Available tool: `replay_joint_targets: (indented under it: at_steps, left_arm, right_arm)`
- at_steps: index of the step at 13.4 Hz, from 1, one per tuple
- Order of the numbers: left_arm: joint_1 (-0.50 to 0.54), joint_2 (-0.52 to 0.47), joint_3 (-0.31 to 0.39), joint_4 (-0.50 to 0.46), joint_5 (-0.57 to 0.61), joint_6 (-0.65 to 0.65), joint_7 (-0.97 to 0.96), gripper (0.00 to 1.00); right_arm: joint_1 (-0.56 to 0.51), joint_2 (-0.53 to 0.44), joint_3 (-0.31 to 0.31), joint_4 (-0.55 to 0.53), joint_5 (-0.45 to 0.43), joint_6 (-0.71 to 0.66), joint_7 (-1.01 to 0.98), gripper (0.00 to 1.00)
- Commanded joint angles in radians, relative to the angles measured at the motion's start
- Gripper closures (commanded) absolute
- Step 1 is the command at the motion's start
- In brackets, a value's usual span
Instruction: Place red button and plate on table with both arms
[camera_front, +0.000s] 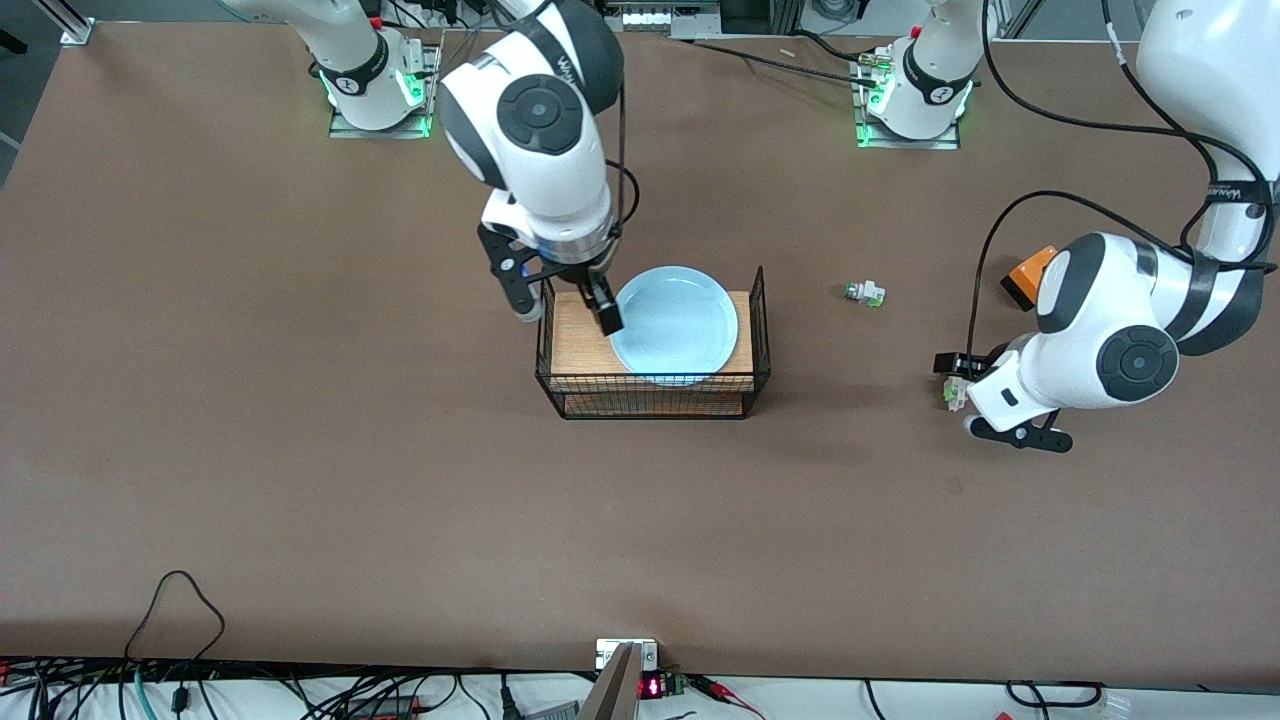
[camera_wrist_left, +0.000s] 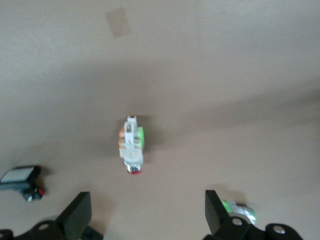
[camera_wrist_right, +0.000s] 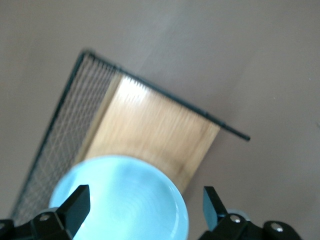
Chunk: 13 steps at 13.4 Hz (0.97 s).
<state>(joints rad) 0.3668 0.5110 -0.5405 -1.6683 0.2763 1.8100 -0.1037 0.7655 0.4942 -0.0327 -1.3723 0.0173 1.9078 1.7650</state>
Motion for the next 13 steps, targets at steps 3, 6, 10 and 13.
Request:
replay_joint_targets:
  at_steps: [3, 6, 10, 13]
  left_arm:
    - [-0.022, -0.006, -0.041, 0.145, 0.012, -0.199, -0.085, 0.00]
    - [-0.020, -0.057, -0.072, 0.163, 0.012, -0.219, -0.088, 0.00]
    - [-0.020, -0.135, -0.072, 0.189, 0.003, -0.254, -0.077, 0.00]
    - [-0.020, -0.141, -0.078, 0.232, 0.003, -0.360, -0.074, 0.00]
  right_arm:
    - [0.035, 0.047, -0.010, 0.045, 0.015, 0.033, -0.079, 0.00]
    - [0.037, 0.066, -0.013, 0.045, -0.005, 0.033, -0.099, 0.00]
    - [0.044, 0.110, -0.016, 0.045, -0.066, 0.028, -0.125, 0.00]
    - [0.057, 0.152, -0.016, 0.045, -0.082, 0.030, -0.119, 0.00]
